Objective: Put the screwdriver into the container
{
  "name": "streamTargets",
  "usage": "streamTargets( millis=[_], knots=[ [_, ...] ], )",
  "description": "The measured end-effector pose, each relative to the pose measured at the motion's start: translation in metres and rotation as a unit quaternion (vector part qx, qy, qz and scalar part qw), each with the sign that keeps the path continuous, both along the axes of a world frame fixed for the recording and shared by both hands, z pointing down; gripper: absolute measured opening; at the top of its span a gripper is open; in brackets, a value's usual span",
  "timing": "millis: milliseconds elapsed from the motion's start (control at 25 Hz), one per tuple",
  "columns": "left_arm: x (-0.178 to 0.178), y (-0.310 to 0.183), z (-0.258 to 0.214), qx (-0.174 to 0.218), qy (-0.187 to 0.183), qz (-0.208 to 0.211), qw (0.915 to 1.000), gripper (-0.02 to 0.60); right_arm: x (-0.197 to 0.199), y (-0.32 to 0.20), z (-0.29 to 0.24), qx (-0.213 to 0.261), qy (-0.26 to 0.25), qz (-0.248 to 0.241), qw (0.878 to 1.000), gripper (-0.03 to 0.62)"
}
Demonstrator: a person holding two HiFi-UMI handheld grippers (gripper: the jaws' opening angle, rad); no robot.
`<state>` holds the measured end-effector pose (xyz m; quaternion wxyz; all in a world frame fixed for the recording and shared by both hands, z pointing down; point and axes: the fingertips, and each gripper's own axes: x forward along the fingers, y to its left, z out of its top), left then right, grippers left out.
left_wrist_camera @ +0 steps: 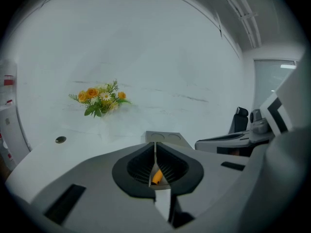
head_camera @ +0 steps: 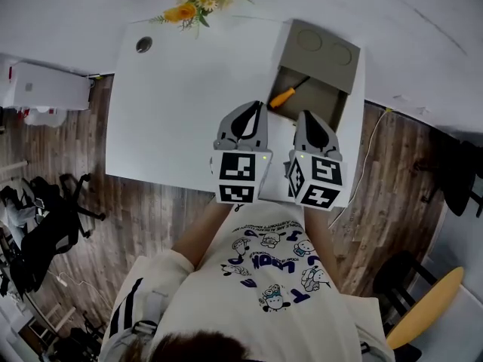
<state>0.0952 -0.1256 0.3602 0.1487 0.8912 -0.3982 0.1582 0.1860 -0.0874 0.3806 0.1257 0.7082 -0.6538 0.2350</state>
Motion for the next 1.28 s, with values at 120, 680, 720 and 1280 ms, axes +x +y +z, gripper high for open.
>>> streamTargets(
  millis=[120, 680, 720, 1280],
  knots=[
    [-0.002, 0.004, -0.009, 0.009, 0.008, 0.007, 0.9999, 0.021, -0.003, 0.004, -0.010, 0.013, 0.010, 0.009, 1.000, 0.026],
    [-0.003, 0.017, -0.031, 0.030, 0.027, 0.030, 0.9987, 0.023, -0.009, 0.020, -0.031, 0.040, 0.027, 0.041, 0.998, 0.026],
    [-0.003, 0.018, -0.031, 0.030, 0.027, 0.031, 0.9987, 0.022, -0.009, 0.021, -0.032, 0.041, 0.028, 0.042, 0.998, 0.026],
    [0.001, 0.021, -0.035, 0.033, 0.030, 0.044, 0.9980, 0.022, -0.007, 0.027, -0.039, 0.051, 0.035, 0.060, 0.996, 0.026]
  ],
)
